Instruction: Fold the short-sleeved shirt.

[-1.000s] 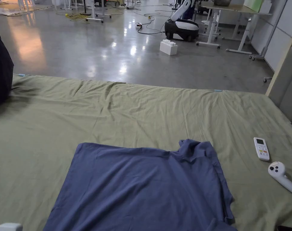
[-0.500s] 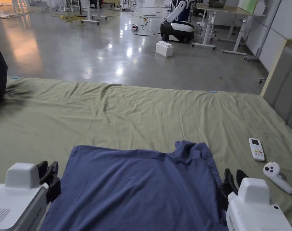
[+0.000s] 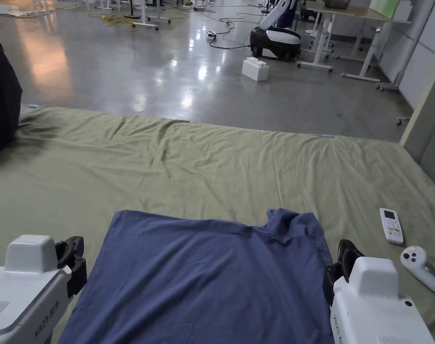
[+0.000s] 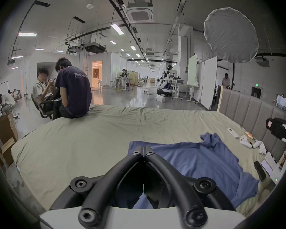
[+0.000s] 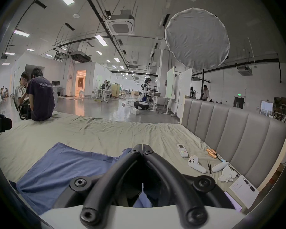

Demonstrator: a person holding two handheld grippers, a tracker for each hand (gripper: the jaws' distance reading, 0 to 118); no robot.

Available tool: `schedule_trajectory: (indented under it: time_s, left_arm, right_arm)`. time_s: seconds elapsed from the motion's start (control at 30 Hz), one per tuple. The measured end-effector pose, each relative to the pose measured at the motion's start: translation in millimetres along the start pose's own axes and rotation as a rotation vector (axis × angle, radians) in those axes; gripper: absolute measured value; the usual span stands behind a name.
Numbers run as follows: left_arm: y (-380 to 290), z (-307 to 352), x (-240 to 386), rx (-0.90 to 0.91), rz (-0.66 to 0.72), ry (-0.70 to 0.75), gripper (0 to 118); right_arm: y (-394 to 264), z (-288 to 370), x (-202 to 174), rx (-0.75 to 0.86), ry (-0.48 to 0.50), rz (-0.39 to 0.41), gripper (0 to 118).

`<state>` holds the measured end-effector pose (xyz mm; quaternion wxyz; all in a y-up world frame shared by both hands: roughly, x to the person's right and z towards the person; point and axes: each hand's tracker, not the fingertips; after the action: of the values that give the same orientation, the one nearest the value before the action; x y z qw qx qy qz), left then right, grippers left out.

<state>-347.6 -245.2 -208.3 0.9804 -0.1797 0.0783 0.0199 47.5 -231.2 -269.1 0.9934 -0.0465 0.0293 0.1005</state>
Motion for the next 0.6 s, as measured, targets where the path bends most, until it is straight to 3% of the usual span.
schedule_trajectory:
  time_s: [0.37, 0.43, 0.5, 0.53, 0.57, 0.6]
  left_arm:
    - [-64, -3, -61, -0.523, 0.116, -0.029, 0]
    - [-73, 2, -60, -0.603, 0.115, -0.03, 15]
    - [-85, 4, -61, -0.637, 0.128, -0.029, 19]
    - [-90, 4, -61, -0.656, 0.14, -0.025, 29]
    - [-90, 7, -59, -0.662, 0.15, -0.023, 49]
    - [-94, 6, -59, -0.671, 0.159, -0.021, 59]
  right_arm:
    - [-25, -8, -3, -0.121, 0.023, -0.034, 1]
    - [-30, -9, -4, -0.14, 0.026, -0.025, 0]
    - [-36, -9, -4, -0.156, 0.027, -0.022, 0]
    - [-38, -10, -4, -0.164, 0.029, -0.022, 0]
    - [-39, -10, -5, -0.172, 0.03, -0.021, 0]
    - [-41, -10, -5, -0.178, 0.031, -0.02, 0]
